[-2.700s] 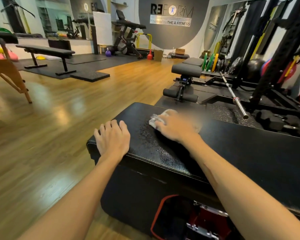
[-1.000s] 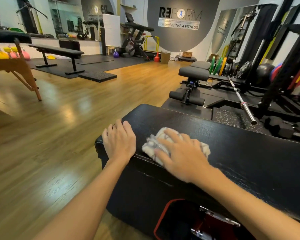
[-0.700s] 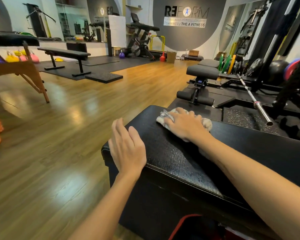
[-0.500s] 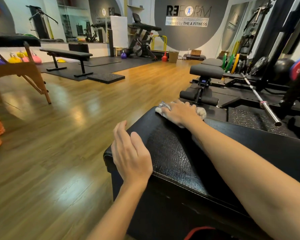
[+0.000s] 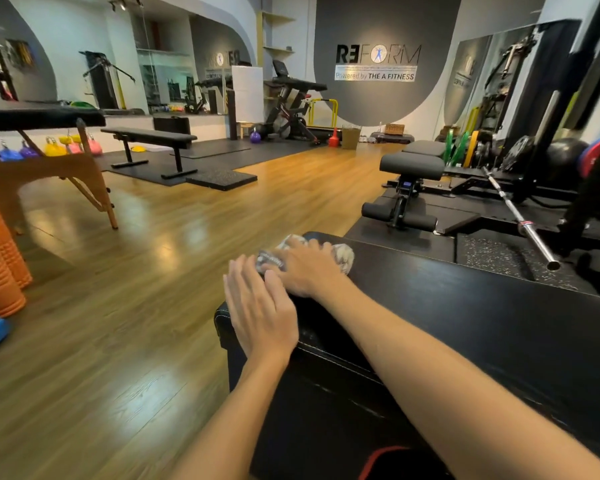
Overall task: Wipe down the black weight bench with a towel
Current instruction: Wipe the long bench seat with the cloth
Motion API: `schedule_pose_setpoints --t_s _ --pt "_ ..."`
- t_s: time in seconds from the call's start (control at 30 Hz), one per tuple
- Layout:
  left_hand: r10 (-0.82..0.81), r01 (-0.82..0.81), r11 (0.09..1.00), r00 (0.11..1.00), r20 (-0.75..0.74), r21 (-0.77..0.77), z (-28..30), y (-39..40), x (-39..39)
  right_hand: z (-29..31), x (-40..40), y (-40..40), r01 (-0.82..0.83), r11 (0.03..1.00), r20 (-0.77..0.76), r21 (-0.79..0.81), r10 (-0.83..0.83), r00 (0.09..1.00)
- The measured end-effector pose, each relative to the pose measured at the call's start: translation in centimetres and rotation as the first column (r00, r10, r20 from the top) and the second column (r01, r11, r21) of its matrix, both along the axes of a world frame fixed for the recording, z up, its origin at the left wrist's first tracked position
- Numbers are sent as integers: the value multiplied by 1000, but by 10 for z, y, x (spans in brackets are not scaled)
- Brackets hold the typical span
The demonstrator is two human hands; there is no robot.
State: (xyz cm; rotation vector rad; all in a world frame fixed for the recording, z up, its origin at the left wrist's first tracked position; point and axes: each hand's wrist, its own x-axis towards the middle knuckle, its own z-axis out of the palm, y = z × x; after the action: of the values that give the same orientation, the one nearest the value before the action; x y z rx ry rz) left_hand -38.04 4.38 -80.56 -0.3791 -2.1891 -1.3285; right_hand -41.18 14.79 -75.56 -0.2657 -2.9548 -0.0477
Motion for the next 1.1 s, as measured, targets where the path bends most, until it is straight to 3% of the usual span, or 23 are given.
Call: schedule_pose_setpoints --t_s 0.13,0.3,0.4,0.5,0.6,0.83,1.1 --pt "-8 8 1000 1000 0 18 1 -1 1 -3 36 -26 -47 992 -27 116 50 998" --pt "-150 154 984 987 -54 86 -8 -13 19 -2 68 -37 -100 992 -34 81 103 994" --pt "-275 269 960 958 79 75 -4 -24 27 -3 83 -40 -120 992 -17 34 121 993" --pt "-385 402 908 912 141 -115 13 -36 23 0 111 -34 -181 983 -25 -19 181 983" --pt "-377 454 820 886 268 -349 29 -36 10 -6 138 -24 -247 969 -41 14 248 968" --pt "-413 523 675 852 321 -520 27 -10 -29 -9 106 -12 -169 985 -44 -25 167 985" --pt "-420 541 768 829 368 -342 30 33 -96 -11 36 27 -129 989 -33 -69 127 991"
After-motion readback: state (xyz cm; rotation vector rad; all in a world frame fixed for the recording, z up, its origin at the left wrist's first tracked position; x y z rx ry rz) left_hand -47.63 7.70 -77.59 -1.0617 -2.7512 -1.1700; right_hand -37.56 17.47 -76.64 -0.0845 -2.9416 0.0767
